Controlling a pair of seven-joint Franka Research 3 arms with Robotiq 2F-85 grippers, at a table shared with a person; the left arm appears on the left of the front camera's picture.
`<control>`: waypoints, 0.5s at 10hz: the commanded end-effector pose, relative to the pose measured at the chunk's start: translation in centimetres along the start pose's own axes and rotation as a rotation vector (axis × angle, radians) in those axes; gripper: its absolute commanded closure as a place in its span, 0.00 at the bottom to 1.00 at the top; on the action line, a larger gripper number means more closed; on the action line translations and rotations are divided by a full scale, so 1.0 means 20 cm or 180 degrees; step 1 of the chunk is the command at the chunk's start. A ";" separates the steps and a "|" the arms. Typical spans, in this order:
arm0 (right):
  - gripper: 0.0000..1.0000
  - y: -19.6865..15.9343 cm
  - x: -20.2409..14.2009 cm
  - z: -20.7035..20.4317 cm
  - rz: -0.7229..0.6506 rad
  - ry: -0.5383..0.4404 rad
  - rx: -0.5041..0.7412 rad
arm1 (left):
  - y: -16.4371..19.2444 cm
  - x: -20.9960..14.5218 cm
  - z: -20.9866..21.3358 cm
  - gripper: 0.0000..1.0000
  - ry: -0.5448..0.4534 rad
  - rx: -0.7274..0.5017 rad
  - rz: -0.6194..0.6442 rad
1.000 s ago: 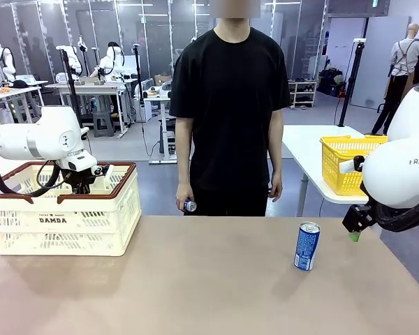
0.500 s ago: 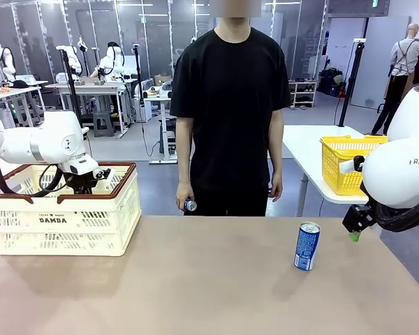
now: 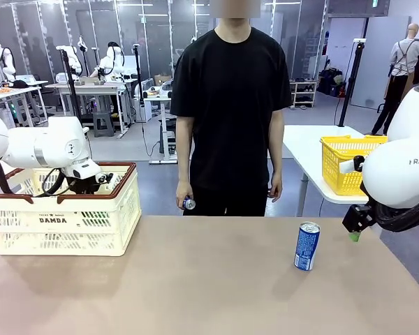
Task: Place the drinks into the Shopping basket.
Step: Pick up one drink and place it into the Shopping basket.
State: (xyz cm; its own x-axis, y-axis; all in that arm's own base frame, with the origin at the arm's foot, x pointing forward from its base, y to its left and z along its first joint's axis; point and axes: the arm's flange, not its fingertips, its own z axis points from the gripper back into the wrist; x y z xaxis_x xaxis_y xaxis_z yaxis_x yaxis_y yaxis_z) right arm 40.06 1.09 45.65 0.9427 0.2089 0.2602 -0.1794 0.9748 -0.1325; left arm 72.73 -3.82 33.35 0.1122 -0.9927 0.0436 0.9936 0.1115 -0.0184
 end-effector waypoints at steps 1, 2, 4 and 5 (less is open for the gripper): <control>0.00 -0.01 0.00 0.00 0.0037 0.0006 0.0000 | 0.05 0.01 0.02 0.42 -0.0070 -0.0048 -0.0060; 0.00 -0.01 0.00 0.00 0.0037 0.0006 0.0000 | 0.06 0.01 0.00 0.42 -0.0066 -0.0062 -0.0062; 0.00 -0.01 0.00 0.00 0.0037 0.0006 0.0000 | 0.05 0.00 -0.03 0.42 -0.0073 -0.0094 -0.0052; 0.00 -0.01 0.00 0.00 0.0037 0.0006 0.0000 | 0.06 0.01 -0.04 0.42 -0.0072 -0.0101 -0.0049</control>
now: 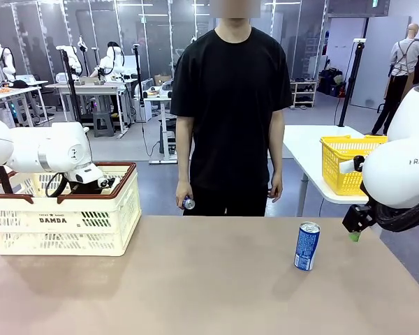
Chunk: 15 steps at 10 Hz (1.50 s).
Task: Place the drinks into the Shopping basket.
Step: Pick up one drink and place it into the Shopping basket.
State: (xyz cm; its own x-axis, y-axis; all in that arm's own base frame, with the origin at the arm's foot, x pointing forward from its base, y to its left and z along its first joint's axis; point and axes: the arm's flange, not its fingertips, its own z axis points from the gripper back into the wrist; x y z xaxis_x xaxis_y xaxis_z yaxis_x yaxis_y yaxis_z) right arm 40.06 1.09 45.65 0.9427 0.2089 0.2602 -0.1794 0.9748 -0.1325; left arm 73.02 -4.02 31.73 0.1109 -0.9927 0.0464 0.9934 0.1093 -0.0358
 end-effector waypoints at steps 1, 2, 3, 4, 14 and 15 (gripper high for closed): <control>0.00 -0.01 0.00 0.00 0.0037 0.0006 0.0000 | 0.04 -0.01 0.03 0.42 -0.0064 -0.0054 -0.0044; 0.00 -0.01 0.00 0.00 0.0037 0.0006 0.0000 | 0.04 -0.01 0.03 0.42 -0.0060 -0.0059 -0.0049; 0.00 -0.01 0.00 0.00 0.0037 0.0006 0.0000 | 0.04 -0.01 0.02 0.42 -0.0050 -0.0069 -0.0049; 0.00 -0.01 0.00 0.00 0.0037 0.0006 0.0000 | 0.05 -0.01 0.02 0.42 -0.0080 -0.0079 -0.0060; 0.00 -0.01 0.00 0.00 0.0037 0.0006 0.0000 | -0.02 -0.01 0.16 0.00 -0.0035 0.0079 -0.0099; 0.00 -0.01 0.00 0.00 0.0037 0.0006 0.0000 | -0.04 -0.01 0.21 0.00 -0.0011 0.0145 -0.0065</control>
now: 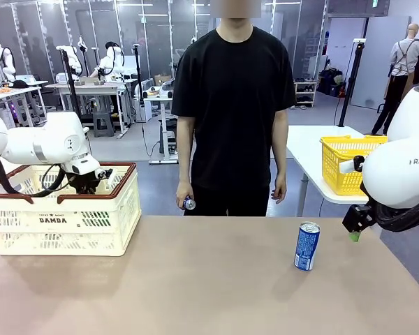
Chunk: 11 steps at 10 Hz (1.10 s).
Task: Place the drinks into the Shopping basket.
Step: Pick up one drink and place it into the Shopping basket.
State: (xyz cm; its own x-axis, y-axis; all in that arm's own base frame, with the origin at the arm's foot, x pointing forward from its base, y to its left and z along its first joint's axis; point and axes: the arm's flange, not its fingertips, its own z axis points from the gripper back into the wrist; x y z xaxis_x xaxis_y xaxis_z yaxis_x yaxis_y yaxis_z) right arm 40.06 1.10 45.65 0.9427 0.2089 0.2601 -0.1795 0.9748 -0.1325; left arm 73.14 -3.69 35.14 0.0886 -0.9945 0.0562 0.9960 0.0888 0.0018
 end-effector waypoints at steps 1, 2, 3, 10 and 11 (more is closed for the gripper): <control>0.00 -0.01 0.00 0.00 0.0037 0.0006 0.0000 | -0.07 0.01 0.08 0.00 0.0006 0.0078 0.0082; 0.00 -0.01 0.00 0.00 0.0037 0.0006 0.0000 | -0.10 0.03 0.14 0.00 -0.0020 0.0147 0.0099; 0.00 -0.01 0.00 0.00 0.0037 0.0006 0.0000 | 0.00 0.01 0.06 0.00 -0.0002 0.0048 0.0018; 0.00 -0.01 0.00 0.00 0.0037 0.0006 0.0000 | -0.01 0.05 0.13 0.00 0.0087 0.0175 0.0022; 0.00 -0.01 0.00 0.00 0.0037 0.0006 0.0000 | -0.04 0.06 0.23 0.00 0.0195 0.0209 0.0009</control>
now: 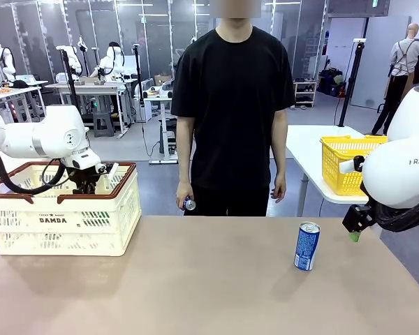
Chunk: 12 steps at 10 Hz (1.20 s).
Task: Place the drinks into the Shopping basket.
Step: Pick up one drink and place it into the Shopping basket.
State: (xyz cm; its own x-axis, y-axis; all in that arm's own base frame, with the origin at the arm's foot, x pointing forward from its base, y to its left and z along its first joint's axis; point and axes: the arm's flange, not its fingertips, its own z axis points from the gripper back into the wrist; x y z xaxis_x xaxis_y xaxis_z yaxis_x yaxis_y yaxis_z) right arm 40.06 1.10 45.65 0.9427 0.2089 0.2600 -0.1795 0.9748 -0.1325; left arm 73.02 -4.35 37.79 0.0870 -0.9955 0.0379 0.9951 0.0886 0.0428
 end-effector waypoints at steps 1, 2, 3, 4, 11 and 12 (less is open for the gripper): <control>0.00 -0.01 0.00 0.00 0.0037 0.0006 0.0000 | -0.06 0.02 0.18 0.00 0.0179 0.0109 0.0004; 0.00 -0.01 0.00 0.00 0.0037 0.0006 0.0000 | -0.09 0.01 0.26 0.00 0.0261 0.0171 0.0028; 0.00 -0.01 0.00 0.00 0.0037 0.0006 0.0000 | -0.12 0.00 0.33 0.00 0.0267 0.0242 -0.0014; 0.00 -0.01 0.00 0.00 0.0037 0.0006 0.0000 | -0.19 0.00 0.43 0.00 0.0224 0.0322 -0.0069; 0.00 -0.01 0.00 0.00 0.0037 0.0006 0.0000 | -0.89 -0.06 0.70 0.00 0.0001 0.0507 -0.0651; 0.00 -0.01 0.00 0.00 0.0037 0.0006 0.0000 | -1.00 -0.07 0.67 0.00 0.0033 0.0331 -0.0734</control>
State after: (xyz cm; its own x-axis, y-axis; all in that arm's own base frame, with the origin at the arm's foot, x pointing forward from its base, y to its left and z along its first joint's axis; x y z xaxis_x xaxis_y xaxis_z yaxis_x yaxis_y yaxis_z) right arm 40.06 1.10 45.65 0.9427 0.2089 0.2600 -0.1795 0.9748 -0.1325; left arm 54.65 -4.85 51.33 -0.0976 -0.9952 -0.0074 0.9781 -0.0973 0.1838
